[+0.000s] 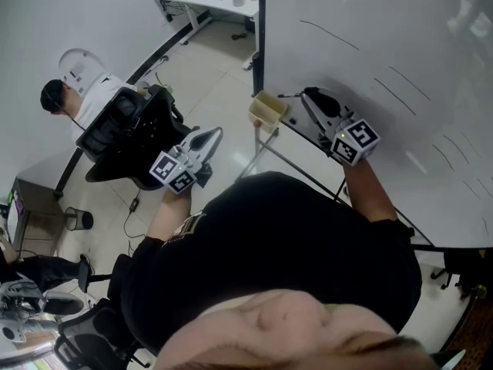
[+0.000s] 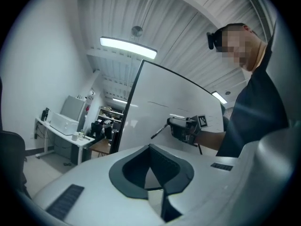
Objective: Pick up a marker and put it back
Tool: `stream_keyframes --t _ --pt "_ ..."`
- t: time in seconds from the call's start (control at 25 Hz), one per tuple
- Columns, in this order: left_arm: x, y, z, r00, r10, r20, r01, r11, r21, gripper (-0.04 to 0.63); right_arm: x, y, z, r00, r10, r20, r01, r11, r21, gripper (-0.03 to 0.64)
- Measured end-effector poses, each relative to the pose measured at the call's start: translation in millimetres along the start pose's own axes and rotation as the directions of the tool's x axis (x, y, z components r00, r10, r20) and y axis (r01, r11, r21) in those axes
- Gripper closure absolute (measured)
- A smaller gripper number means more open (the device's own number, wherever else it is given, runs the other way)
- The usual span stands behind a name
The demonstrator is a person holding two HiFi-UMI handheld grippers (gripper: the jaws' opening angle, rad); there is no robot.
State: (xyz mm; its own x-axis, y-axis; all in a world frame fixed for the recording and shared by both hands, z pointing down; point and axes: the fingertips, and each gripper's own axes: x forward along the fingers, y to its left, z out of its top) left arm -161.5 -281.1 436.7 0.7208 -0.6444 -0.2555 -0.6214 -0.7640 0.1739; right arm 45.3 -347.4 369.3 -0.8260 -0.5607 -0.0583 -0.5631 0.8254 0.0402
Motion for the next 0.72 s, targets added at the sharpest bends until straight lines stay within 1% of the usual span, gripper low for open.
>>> stream_keyframes --t 0.04,0.2,0.44,0.56,0.6,0.64,0.72 --pt "0.3 0.2 -0.5 1.0 -0.001 -0.001 0.001 1.0 -0.011 0.602 -0.2 -0.3 -0.1 1.0 -0.002 0.0 0.002 1.0 0.001 0.563" --pt "-3.4 9.4 6.5 0.997 0.042 0.071 -0.037 0.997 -0.071 0.601 -2.0 -1.0 -0.5 1.0 -0.002 0.004 0.002 1.0 0.004 0.563" --pt "-4.9 10.2 10.2 0.996 0.056 0.076 -0.051 0.997 -0.062 0.601 -4.3 -1.3 0.2 1.0 -0.002 0.008 0.002 1.0 0.004 0.563" --pt "-7.6 6.0 12.9 0.995 0.027 0.093 -0.019 0.996 -0.084 0.601 -4.9 0.1 -0.5 1.0 -0.002 0.004 0.002 1.0 0.004 0.563" --pt "-7.7 2.2 12.7 0.996 0.01 0.089 -0.003 0.997 -0.076 0.601 -5.1 0.9 -0.9 1.0 -0.001 0.002 0.001 1.0 0.004 0.563" --pt "-6.8 -1.9 10.9 0.997 -0.004 0.072 0.007 0.999 -0.052 0.601 -5.2 1.7 -1.2 1.0 -0.001 0.001 0.001 1.0 0.004 0.563" --pt "-2.8 -6.9 5.0 1.0 -0.006 0.022 0.006 1.0 0.009 0.601 -4.7 2.2 -1.3 1.0 0.001 -0.001 -0.001 1.0 0.001 0.563"
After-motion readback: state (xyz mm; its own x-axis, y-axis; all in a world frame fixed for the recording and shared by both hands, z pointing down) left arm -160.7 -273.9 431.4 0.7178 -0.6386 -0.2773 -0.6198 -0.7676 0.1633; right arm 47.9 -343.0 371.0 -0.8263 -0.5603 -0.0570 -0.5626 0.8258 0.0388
